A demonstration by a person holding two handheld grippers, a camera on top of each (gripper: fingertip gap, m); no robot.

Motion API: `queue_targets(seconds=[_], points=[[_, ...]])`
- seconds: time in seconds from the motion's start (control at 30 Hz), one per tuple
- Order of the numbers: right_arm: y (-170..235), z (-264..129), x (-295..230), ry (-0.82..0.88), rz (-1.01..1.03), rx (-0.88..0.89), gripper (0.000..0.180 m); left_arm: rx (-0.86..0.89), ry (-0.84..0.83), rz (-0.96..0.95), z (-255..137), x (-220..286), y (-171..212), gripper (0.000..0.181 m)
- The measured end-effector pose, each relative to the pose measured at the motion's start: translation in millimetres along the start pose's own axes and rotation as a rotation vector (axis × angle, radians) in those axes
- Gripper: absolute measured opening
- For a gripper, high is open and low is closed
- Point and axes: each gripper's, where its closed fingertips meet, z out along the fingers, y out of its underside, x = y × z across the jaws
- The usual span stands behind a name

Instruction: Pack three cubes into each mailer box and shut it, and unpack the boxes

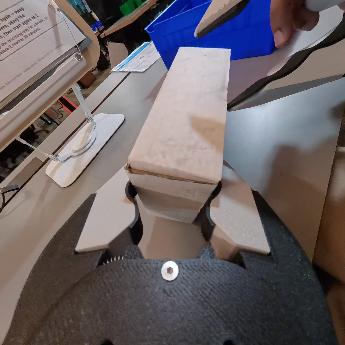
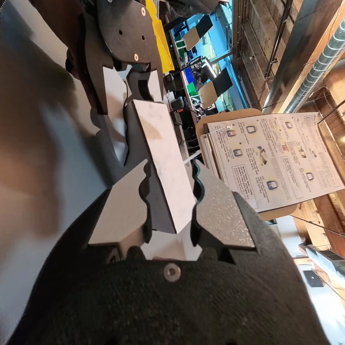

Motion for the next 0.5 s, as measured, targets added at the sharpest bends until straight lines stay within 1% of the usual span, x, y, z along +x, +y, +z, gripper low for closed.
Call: queue_targets(seconds=[0.17,0.2,0.23,0.33,0.5], points=[[-3.6,-2.5,4.2,0.037,-0.058,0.004,0.043,-0.007,-0.002,-0.012,-0.1,0.3,-1.2,0.078],[-4.3,-3.0,4.8,0.045,-0.07,0.004,0.04,-0.022,-0.005,-0.005,0.7,0.2,1.6,0.078],[-3.2,-2.6,4.1,0.044,-0.084,-0.006,0.043,-0.036,-0.002,0.003,1.5,1.1,4.7,0.078],[-1.1,-0.3,1.9,0.047,-0.12,-0.024,0.043,-0.041,-0.009,-0.007,2.0,-0.2,4.7,0.078],[-1.4,1.3,-5.0,0.049,-0.212,-0.031,0.029,-0.046,-0.022,-0.005,1.9,-1.4,5.3,0.078]])
